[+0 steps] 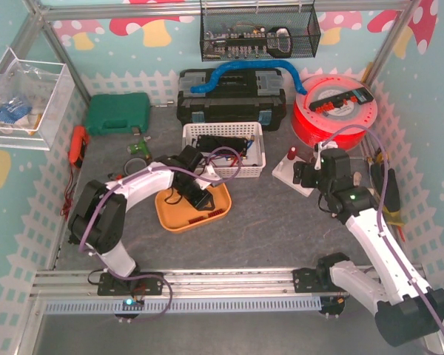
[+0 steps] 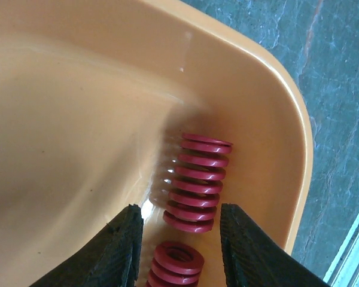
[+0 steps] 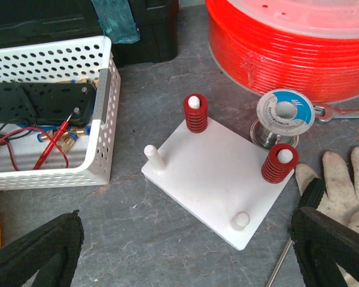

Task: Install the large spring

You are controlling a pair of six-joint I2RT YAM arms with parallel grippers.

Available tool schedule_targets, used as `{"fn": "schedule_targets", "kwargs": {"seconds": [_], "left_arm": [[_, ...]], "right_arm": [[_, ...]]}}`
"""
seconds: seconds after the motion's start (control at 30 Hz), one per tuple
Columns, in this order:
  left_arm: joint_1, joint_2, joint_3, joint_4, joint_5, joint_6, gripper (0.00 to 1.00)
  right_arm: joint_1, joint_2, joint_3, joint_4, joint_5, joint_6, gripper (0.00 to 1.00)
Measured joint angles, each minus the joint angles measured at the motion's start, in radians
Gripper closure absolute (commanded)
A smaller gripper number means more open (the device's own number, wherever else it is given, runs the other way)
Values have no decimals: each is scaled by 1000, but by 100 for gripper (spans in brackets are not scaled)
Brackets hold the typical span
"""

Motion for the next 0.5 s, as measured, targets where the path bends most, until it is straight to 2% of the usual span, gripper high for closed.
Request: {"fn": "schedule_targets", "kwargs": {"seconds": [0.5], "left_arm": [[-32, 34, -6, 5, -4, 23, 60]], "right_arm": [[0, -95, 0, -50, 26, 0, 6]]}}
